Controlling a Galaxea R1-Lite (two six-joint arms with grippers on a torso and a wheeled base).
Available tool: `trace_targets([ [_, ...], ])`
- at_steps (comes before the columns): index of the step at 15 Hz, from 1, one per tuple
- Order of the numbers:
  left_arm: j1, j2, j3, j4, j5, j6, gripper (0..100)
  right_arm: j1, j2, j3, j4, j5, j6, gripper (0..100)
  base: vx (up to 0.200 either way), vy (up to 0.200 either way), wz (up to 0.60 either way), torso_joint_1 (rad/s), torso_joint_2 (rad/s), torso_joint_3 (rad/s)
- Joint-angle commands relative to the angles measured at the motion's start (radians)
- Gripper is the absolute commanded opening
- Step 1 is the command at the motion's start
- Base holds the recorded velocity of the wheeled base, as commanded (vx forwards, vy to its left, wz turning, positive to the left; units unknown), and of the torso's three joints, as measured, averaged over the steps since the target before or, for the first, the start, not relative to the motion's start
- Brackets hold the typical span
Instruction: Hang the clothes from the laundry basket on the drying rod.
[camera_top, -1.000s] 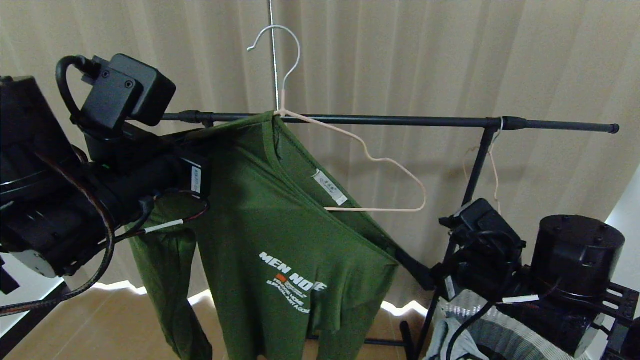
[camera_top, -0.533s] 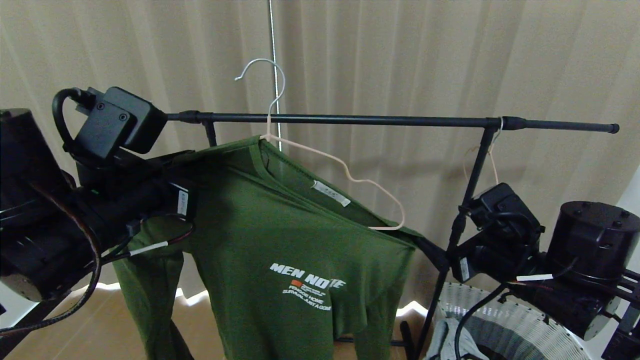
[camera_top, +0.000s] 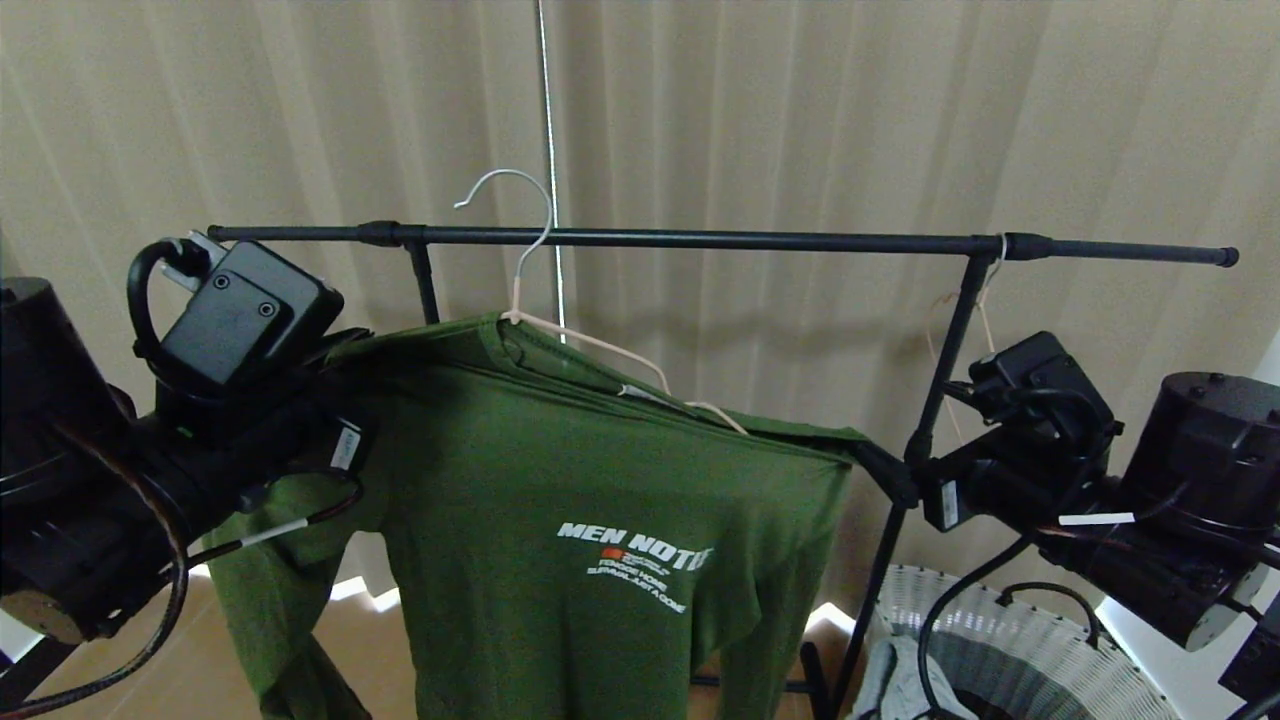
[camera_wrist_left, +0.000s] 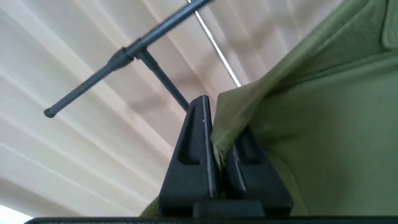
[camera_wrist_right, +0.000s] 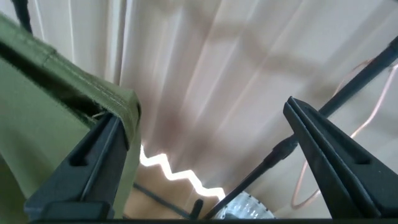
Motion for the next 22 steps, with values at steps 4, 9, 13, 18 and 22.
trace_targets([
  [4, 0.001, 0.023, 0.023, -0.012, 0.003, 0.004, 0, 0.001, -0.006, -0.04, 0.006, 0.002, 0.0, 100, 0.0, 0.0, 0.0, 0.0, 0.0, 0.0],
  [9, 0.001, 0.024, 0.029, -0.021, 0.009, 0.008, 0, 0.087, -0.078, -0.149, 0.195, 0.013, 0.002, 100, 0.0, 0.0, 0.0, 0.0, 0.0, 0.0],
  [13, -0.013, 0.092, 0.032, -0.135, 0.083, -0.018, 0, 0.272, -0.095, -0.253, 0.408, 0.082, 0.0, 100, 0.0, 0.0, 0.0, 0.0, 0.0, 0.0],
  [18, -0.025, 0.139, 0.035, -0.241, 0.116, -0.027, 0, 0.315, -0.041, -0.334, 0.454, 0.083, -0.049, 100, 0.0, 0.0, 0.0, 0.0, 0.0, 0.0],
  [22, -0.079, 0.136, 0.038, -0.241, 0.116, -0.093, 0, 0.326, 0.038, -0.434, 0.442, 0.071, -0.067, 100, 0.0, 0.0, 0.0, 0.0, 0.0, 0.0],
])
